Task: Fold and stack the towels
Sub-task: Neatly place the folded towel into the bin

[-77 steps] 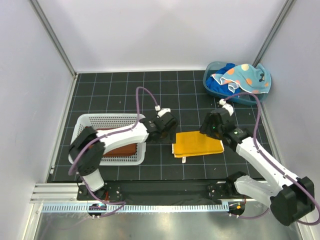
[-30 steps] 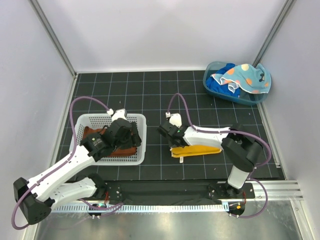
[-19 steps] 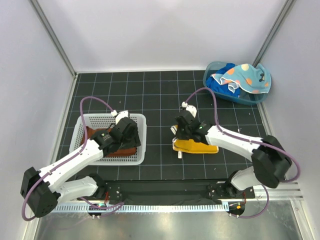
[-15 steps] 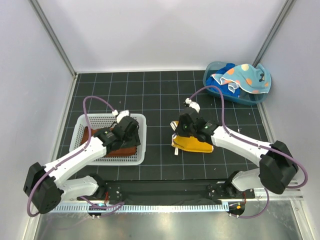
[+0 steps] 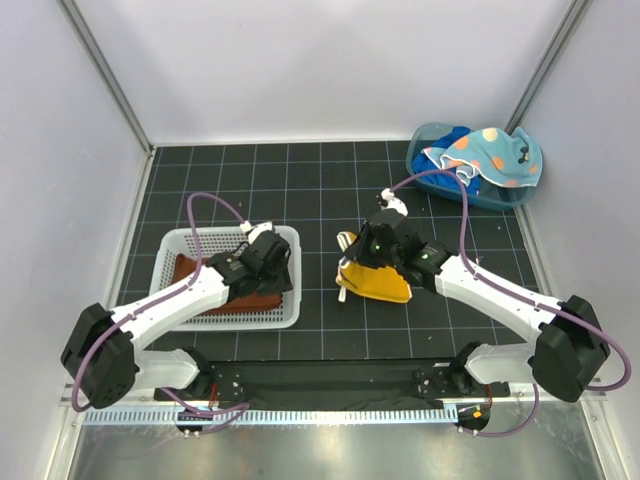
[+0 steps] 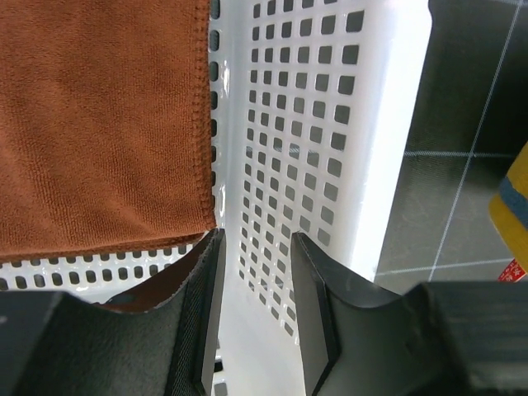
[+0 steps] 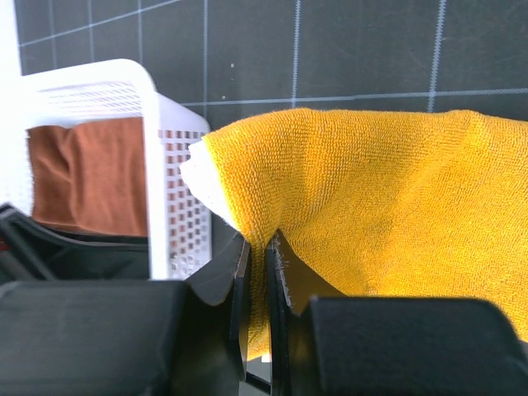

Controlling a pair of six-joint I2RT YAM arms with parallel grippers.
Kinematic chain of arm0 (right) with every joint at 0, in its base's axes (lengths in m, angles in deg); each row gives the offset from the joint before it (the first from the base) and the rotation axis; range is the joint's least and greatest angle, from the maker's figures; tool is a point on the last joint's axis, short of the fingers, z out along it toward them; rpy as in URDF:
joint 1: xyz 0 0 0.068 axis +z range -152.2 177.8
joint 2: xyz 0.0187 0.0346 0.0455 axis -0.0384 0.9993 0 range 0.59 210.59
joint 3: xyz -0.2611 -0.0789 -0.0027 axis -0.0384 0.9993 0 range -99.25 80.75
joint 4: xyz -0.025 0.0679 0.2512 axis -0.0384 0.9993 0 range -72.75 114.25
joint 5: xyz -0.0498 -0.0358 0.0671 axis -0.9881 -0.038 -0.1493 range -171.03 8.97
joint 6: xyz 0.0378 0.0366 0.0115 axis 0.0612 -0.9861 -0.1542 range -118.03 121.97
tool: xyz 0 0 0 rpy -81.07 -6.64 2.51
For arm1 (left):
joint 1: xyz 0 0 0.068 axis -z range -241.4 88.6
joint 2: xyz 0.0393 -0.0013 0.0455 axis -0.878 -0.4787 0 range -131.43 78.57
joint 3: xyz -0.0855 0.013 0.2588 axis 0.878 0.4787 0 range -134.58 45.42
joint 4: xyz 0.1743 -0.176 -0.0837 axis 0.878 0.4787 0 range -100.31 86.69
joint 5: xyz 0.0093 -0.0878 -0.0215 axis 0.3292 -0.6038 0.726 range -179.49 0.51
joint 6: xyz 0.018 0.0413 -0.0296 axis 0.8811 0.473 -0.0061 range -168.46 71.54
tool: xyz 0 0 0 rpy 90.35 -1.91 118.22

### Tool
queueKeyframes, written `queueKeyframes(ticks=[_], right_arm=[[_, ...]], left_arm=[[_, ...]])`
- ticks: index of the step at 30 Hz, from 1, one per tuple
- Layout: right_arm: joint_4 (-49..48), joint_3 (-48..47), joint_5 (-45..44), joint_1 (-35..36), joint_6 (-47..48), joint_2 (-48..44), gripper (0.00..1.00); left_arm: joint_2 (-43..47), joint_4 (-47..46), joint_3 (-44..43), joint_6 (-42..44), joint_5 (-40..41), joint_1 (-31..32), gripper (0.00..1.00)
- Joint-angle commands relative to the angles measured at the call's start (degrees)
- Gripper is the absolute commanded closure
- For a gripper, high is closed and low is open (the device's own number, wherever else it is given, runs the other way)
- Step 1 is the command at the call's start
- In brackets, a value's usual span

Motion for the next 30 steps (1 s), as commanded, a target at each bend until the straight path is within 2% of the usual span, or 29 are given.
queueKeyframes(ticks=[1,7,16,21,24,30], right_arm=[[-3.29,-2.52,1.25,-0.03,-2.06,-1.82,0.99],[-3.90,-4.71,-0.15,2.60,-3.03,-1.74,0.99],[-1.97,-11.91,-5.69,9.11,-3.83,0.02,0.99],[1.37,-19.56,-8.85,12.53,-2.68,4.85,0.99],[2.69,-25.88,-10.26,15.43,-2.33,8.79,0.99],[3.13,-32.57,-11.14,19.48,-2.68,15.30,0.99]], left_arm=[[-1.83,-3.40,-2.76,-0.49,-1.25,1.29,0.59],[0.09,0.11,-4.60,0.48,3.14,0.77,0.54],[12.04,13.47,-12.42,5.66,11.31,-7.57,0.44],[19.24,18.21,-18.03,6.37,13.25,-12.85,0.43],[21.01,20.76,-21.91,6.46,15.19,-13.21,0.43],[21.98,23.23,-30.00,7.42,15.72,-13.21,0.43]])
